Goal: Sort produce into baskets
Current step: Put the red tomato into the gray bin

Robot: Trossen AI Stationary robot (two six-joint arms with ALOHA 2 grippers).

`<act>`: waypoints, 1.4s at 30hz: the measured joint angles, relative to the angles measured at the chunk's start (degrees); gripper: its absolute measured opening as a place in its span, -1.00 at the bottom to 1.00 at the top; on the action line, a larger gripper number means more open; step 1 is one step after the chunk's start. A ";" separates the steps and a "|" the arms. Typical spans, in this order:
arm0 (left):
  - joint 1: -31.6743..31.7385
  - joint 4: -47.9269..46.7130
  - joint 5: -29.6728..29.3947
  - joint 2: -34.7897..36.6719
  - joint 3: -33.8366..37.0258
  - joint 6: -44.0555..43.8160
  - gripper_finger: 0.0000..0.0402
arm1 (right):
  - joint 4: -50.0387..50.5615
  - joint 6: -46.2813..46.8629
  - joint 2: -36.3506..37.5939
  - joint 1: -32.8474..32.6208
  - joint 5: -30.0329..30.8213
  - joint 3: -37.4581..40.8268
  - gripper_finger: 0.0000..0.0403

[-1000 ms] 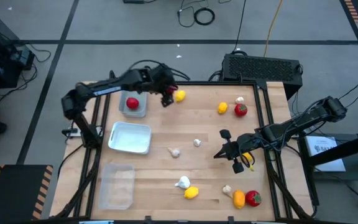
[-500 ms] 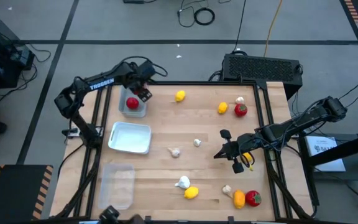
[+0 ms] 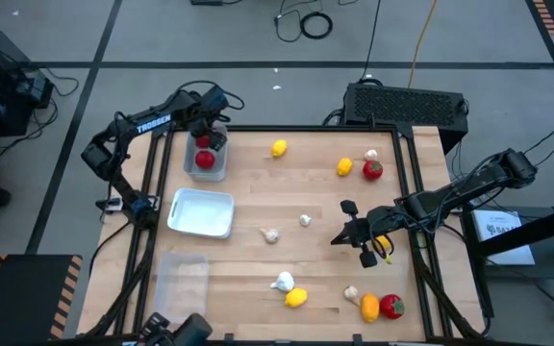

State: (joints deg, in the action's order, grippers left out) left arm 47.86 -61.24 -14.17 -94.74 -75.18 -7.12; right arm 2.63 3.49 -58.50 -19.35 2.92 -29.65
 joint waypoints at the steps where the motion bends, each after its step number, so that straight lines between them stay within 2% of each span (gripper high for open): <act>1: 0.02 0.18 -0.02 0.00 0.00 0.17 0.83 | 0.00 -0.04 0.00 0.02 0.00 0.00 -1.00; 13: -0.56 2.06 0.97 0.00 0.00 3.00 0.84 | -0.01 -0.07 0.00 0.02 0.00 0.00 -1.00; 17: -3.18 5.11 5.24 0.00 -0.01 3.60 0.84 | -0.02 0.10 0.00 0.02 0.00 0.00 -1.00; 27: -14.55 12.87 8.86 0.00 -2.96 7.38 0.84 | -0.33 0.77 0.00 0.00 0.02 0.00 -1.00; 36: -27.21 30.74 18.04 -0.83 -3.08 11.17 0.84 | -0.17 5.68 0.00 0.02 0.04 0.00 -1.00; 42: -36.61 40.88 18.81 -1.95 -3.09 15.50 0.84 | 5.30 13.40 -0.02 0.02 -0.39 -1.02 -1.00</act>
State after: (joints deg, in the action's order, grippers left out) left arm 11.25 -20.36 4.64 -96.69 -78.26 8.37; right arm 7.93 16.89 -58.52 -19.33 2.52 -30.67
